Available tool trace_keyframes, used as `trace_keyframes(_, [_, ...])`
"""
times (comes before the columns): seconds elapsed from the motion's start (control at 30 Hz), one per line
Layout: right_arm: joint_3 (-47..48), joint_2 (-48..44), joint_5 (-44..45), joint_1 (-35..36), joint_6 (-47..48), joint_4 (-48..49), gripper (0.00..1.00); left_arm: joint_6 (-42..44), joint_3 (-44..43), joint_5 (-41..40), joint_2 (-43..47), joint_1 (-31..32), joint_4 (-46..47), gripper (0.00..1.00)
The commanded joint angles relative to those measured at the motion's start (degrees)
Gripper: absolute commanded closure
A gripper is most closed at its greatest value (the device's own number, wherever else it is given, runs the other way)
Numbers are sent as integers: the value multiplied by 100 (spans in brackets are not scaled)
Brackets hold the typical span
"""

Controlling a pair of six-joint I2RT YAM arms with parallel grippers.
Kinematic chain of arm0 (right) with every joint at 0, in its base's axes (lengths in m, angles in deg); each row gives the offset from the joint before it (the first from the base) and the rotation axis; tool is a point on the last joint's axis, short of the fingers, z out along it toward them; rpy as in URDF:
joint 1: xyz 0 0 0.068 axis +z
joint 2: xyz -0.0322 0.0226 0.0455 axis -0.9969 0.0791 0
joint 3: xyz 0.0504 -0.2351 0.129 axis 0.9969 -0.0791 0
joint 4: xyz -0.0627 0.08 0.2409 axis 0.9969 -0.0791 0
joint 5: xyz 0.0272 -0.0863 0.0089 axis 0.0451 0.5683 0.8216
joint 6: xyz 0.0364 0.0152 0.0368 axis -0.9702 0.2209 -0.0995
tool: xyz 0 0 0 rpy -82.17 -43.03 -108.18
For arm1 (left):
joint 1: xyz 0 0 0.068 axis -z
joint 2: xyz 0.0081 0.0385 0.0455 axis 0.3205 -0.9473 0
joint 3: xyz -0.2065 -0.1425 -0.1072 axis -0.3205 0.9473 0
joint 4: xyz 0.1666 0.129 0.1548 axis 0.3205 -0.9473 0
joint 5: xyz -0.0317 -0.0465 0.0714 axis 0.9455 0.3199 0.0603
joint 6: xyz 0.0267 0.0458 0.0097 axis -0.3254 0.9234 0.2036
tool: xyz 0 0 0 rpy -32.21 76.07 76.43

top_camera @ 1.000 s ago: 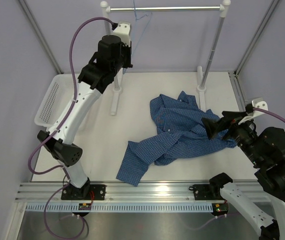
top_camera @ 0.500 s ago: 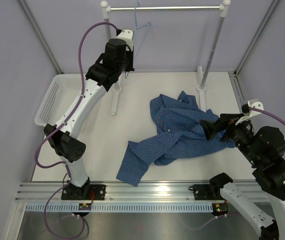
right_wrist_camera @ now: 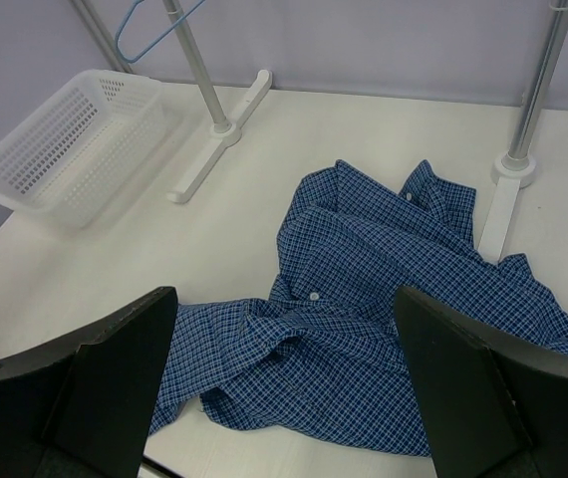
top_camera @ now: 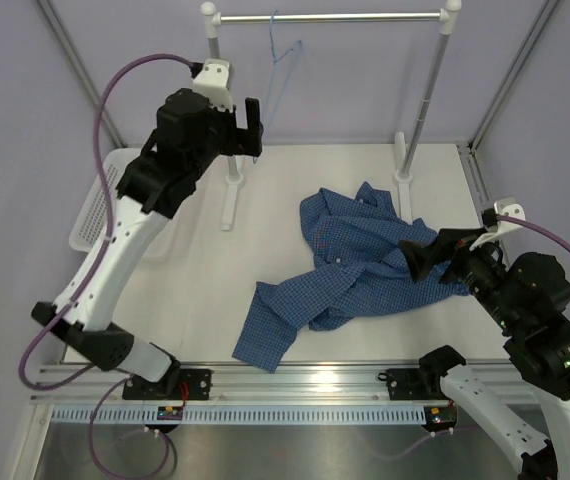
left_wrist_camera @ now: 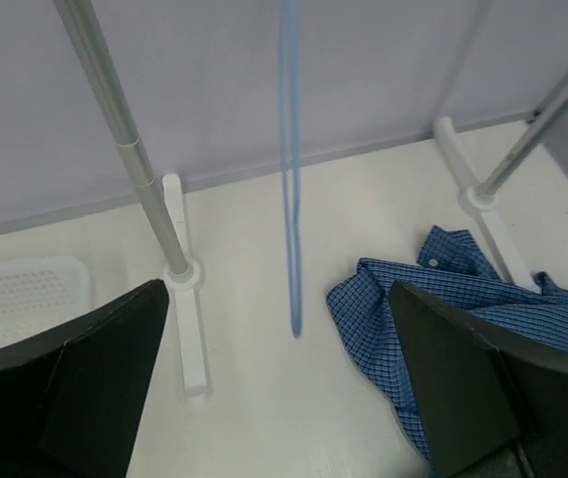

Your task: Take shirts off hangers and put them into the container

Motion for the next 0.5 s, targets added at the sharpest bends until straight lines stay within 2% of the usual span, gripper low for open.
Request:
trace_keyframes(0.0, [5, -22, 45, 58, -4, 26, 1, 197, 429, -126, 929, 635, 286, 1])
trace_keyframes(0.1, [-22, -13, 142, 58, -4, 70, 1, 84, 1061, -197, 1282, 1461, 295, 1])
trace_keyframes(0.17, [-48, -4, 203, 58, 5, 97, 1, -320, 1397, 145, 1335, 1909, 312, 1])
trace_keyframes(0.37, [-162, -144, 493, 58, -91, 167, 1, -813, 2426, 480, 800, 2841, 417, 1])
trace_keyframes(0.47, [-277, -285, 669, 58, -161, 185, 1, -989, 3031, 463, 466, 3071, 1049, 1])
